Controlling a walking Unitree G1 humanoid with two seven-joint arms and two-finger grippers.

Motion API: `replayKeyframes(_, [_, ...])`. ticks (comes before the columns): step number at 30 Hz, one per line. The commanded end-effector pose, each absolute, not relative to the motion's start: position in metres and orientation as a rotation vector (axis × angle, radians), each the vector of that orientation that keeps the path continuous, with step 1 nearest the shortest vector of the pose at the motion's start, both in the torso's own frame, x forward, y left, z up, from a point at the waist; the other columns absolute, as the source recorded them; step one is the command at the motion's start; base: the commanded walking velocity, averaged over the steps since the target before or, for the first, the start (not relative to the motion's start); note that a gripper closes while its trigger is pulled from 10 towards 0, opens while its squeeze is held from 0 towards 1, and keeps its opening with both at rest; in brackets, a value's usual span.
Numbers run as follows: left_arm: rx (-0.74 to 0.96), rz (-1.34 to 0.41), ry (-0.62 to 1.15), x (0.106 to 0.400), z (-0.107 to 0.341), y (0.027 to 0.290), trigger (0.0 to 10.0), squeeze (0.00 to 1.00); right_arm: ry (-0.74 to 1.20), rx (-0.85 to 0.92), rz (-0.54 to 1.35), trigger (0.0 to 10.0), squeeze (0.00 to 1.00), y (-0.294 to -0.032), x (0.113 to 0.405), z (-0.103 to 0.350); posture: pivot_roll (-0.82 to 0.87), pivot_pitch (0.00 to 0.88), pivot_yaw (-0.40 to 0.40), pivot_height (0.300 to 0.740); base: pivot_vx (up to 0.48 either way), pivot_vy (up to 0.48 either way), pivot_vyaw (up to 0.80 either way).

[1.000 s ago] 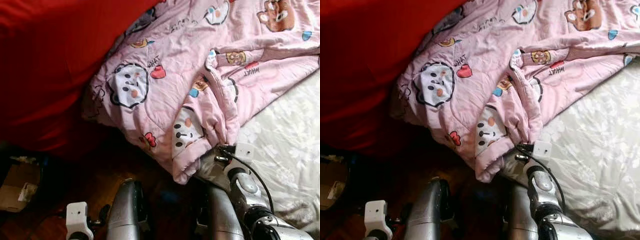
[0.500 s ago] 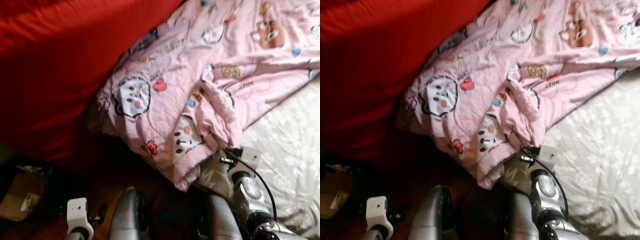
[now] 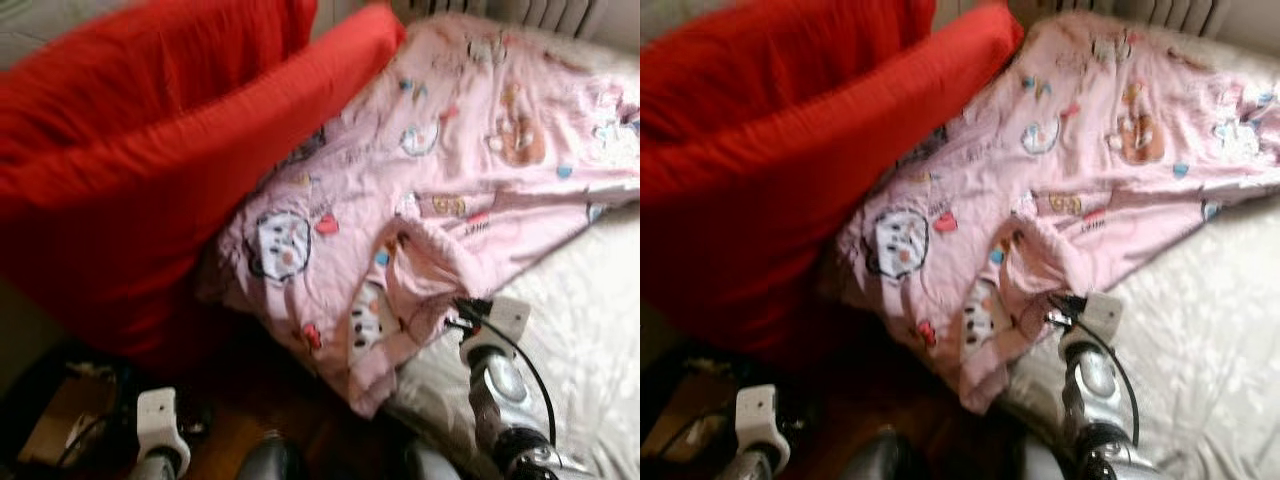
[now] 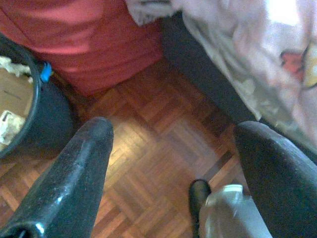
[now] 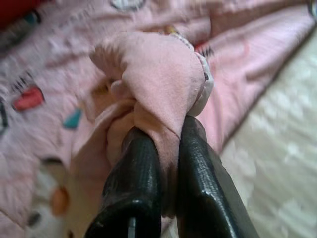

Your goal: Clean up the room

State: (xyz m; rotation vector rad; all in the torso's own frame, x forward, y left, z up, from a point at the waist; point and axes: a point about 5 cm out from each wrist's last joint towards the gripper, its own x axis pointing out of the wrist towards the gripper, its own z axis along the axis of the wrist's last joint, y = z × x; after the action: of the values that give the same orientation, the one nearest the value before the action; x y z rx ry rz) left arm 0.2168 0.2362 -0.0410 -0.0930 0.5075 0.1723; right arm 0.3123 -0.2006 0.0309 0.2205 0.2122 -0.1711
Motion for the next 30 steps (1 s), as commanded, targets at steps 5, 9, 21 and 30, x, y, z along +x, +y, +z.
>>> replayKeyframes(5, [-0.096, 0.184, 0.558, 0.211, -0.047, 0.234, 10.0, 0.00, 0.207, 0.236, -0.193, 10.0, 0.00, -0.203, 0.310, 0.029, 0.02, 0.089, 0.027, 0.740, 0.000, 0.000, 0.00])
replayKeyframes(9, [-0.099, 0.186, 0.555, 0.213, -0.047, 0.233, 10.0, 0.00, 0.208, 0.236, -0.195, 10.0, 0.00, -0.203, 0.310, 0.030, 0.02, 0.086, 0.027, 0.740, 0.000, 0.000, 0.00])
replayKeyframes(21, [-0.099, 0.182, 0.613, 0.203, -0.055, 0.230, 10.0, 0.00, 0.222, 0.236, -0.205, 10.0, 0.00, -0.201, 0.308, 0.026, 0.01, 0.086, 0.033, 0.740, 0.000, 0.000, 0.00])
replayKeyframes(30, [-0.105, 0.178, 0.633, 0.201, -0.057, 0.230, 10.0, 0.00, 0.218, 0.234, -0.204, 10.0, 0.00, -0.200, 0.309, 0.028, 0.01, 0.083, 0.032, 0.740, 0.000, 0.000, 0.00])
